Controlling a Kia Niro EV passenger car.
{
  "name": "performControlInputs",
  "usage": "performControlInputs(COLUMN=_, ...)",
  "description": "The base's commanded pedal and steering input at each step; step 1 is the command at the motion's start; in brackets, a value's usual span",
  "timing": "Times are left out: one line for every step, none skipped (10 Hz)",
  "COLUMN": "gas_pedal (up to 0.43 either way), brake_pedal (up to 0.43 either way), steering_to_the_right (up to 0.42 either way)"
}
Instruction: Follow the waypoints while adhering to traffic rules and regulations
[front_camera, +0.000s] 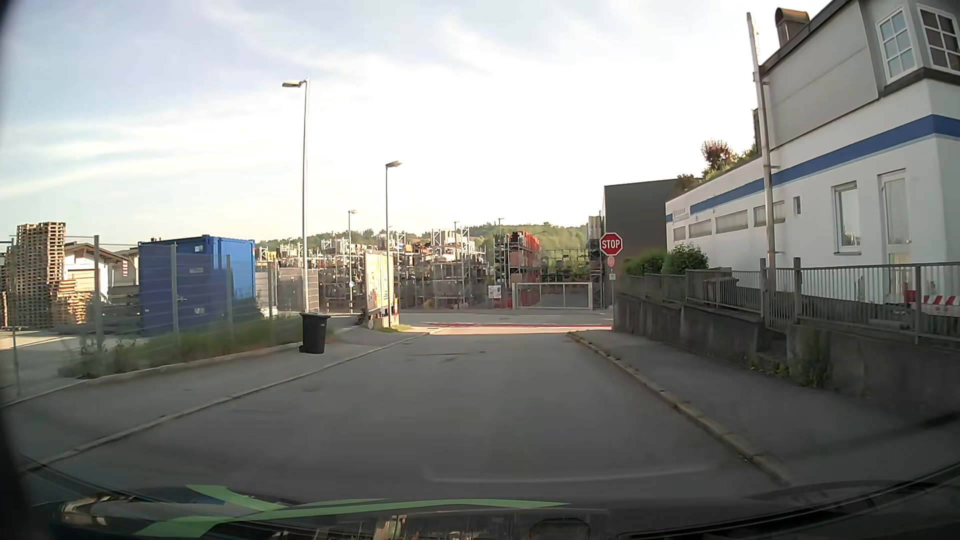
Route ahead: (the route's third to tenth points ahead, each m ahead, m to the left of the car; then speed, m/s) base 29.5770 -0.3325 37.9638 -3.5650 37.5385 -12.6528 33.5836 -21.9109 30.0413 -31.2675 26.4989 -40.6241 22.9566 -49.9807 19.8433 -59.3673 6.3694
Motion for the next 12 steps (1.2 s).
performControlInputs(gas_pedal=0.000, brake_pedal=0.159, steering_to_the_right=0.003)
performControlInputs(gas_pedal=0.000, brake_pedal=0.159, steering_to_the_right=0.003)
performControlInputs(gas_pedal=0.000, brake_pedal=0.165, steering_to_the_right=0.003)
performControlInputs(gas_pedal=0.000, brake_pedal=0.189, steering_to_the_right=0.002)
performControlInputs(gas_pedal=0.000, brake_pedal=0.195, steering_to_the_right=0.001)
performControlInputs(gas_pedal=0.000, brake_pedal=0.195, steering_to_the_right=0.001)
performControlInputs(gas_pedal=0.000, brake_pedal=0.195, steering_to_the_right=0.001)
performControlInputs(gas_pedal=0.000, brake_pedal=0.195, steering_to_the_right=0.001)
performControlInputs(gas_pedal=0.000, brake_pedal=0.189, steering_to_the_right=0.001)
performControlInputs(gas_pedal=0.000, brake_pedal=0.183, steering_to_the_right=0.001)
performControlInputs(gas_pedal=0.000, brake_pedal=0.171, steering_to_the_right=0.001)
performControlInputs(gas_pedal=0.000, brake_pedal=0.159, steering_to_the_right=0.002)
